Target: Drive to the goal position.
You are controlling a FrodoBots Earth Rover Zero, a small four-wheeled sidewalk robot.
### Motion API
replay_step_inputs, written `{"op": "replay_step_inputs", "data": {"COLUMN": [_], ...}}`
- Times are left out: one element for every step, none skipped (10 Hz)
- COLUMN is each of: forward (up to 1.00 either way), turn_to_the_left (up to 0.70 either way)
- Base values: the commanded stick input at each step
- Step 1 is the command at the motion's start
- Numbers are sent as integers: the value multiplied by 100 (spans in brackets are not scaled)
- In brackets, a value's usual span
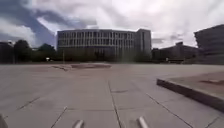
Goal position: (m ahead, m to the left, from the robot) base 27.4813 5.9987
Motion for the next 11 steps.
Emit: {"op": "replay_step_inputs", "data": {"forward": [70,70,70,70,70,70,70,70,70,70,70], "turn_to_the_left": [0,0,0,0,0,0,0,0,0,0,0]}}
